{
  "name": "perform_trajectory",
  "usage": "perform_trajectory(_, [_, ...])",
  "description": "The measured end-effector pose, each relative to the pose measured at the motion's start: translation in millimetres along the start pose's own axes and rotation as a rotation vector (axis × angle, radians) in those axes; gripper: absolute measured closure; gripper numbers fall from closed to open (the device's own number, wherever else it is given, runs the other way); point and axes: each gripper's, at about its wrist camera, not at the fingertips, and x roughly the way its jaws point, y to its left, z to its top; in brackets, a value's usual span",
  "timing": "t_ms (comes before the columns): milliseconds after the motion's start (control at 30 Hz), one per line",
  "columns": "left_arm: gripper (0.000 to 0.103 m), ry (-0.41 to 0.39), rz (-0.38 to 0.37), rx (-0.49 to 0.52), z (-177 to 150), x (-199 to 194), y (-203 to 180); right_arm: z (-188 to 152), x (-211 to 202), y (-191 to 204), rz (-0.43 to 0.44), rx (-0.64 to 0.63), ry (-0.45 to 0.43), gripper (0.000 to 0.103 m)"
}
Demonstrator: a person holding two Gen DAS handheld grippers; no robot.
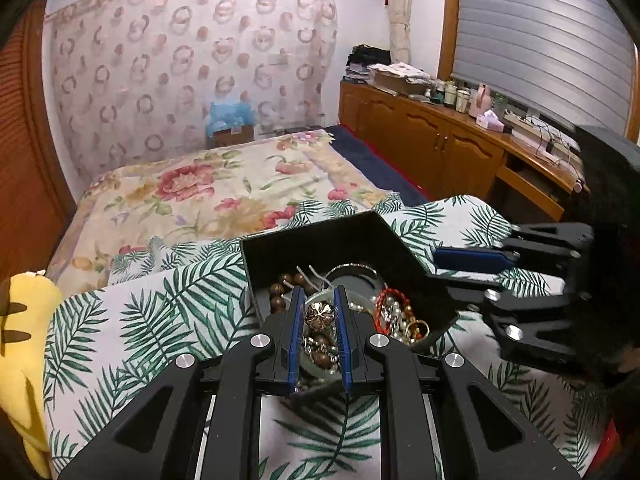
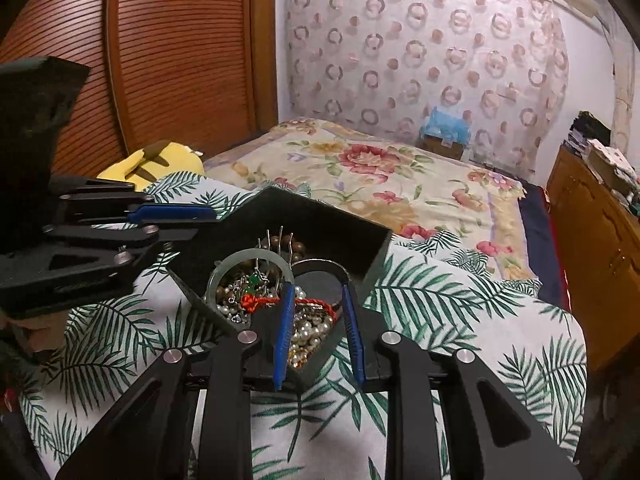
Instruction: Organize jewelry
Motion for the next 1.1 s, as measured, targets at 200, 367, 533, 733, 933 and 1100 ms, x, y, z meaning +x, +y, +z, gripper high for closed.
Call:
perform_trajectory(200, [0.077,0.013,0.028,-0.019,1,4,-1,-11,-16,-1,-0.013,0.015,-0.008,0.076])
perform_trajectory(367, [0.043,0.001,0.054,-0.027,-2,-7,-5,-22,-29,-2,-0.032,0.04,-0.015,0.076])
perform_trajectory(533, [0.018,-0.027,0.086,-0.04,-13,-33,-10,-29,-52,4,-0.051,0.073,-0.05,0.066])
perform_trajectory(733, [0.008,-0.055,0.138,-0.063,-25,-66,-16,-36,-87,13,-0.1,0.101,-0.102,0.039])
perform_trajectory(933, [0.008,-0.051,0.187,-0.065,-38,-94,-20,-41,-111,18,-0.159,0.149,-0.133,0.01])
perform_trajectory(1100, [0.008,-0.059,0.186,-0.083,-50,-114,-27,-47,-128,18,-0.185,0.204,-0.159,0.003])
